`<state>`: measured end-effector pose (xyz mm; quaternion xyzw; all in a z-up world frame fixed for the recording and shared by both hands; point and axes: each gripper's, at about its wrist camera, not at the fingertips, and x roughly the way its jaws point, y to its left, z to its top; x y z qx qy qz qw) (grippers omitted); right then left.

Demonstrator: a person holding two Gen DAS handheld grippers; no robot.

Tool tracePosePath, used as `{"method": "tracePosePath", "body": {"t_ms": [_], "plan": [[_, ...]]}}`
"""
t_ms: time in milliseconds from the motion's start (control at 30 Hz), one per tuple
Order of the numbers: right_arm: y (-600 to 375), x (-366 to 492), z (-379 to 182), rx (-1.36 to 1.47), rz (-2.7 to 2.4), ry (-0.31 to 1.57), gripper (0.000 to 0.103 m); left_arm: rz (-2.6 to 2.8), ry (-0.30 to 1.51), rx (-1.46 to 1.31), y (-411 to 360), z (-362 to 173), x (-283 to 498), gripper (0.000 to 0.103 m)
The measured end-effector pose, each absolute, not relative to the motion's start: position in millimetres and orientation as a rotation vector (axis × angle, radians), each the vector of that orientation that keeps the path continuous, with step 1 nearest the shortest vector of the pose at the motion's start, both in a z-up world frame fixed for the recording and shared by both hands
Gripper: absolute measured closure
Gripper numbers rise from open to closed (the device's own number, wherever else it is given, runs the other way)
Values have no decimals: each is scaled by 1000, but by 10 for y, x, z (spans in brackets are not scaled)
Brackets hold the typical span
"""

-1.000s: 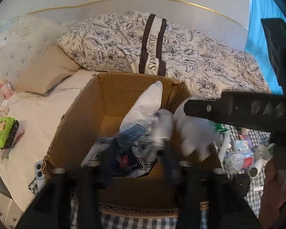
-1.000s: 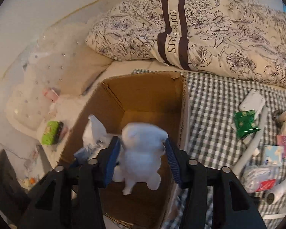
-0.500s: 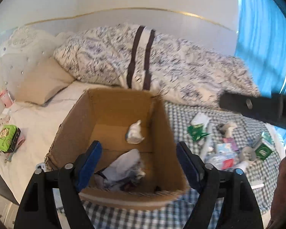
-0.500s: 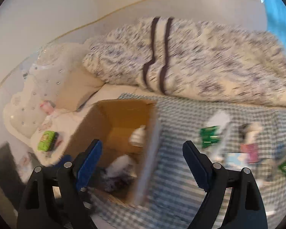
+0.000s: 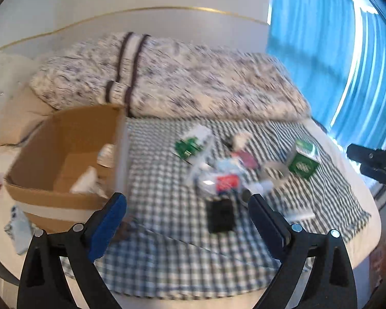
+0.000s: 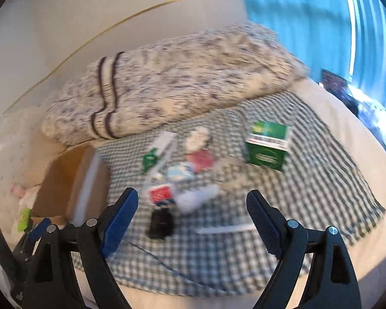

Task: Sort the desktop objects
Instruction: 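Move both tools back over the items on the checked sheet, then grasp the green medicine box with the right tool while the left tool grasps the black cup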

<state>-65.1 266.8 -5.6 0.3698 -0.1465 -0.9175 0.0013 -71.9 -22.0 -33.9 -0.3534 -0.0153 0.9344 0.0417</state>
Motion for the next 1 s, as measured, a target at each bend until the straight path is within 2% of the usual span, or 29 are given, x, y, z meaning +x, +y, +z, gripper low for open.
{"method": "tracePosePath", "body": {"t_ms": [300, 533, 1000], "plan": [[3248, -686, -450, 1238, -2936, -500, 17, 2810, 57, -1161, 322, -908, -932, 5], [3417, -1166, -803, 1300, -2944, -531, 17, 2810, 34, -1246, 372, -1350, -1254, 5], [3397, -2156, -1187, 1462, -3142, -506, 12, 2784, 47, -1252, 437, -1720, -1614, 5]]}}
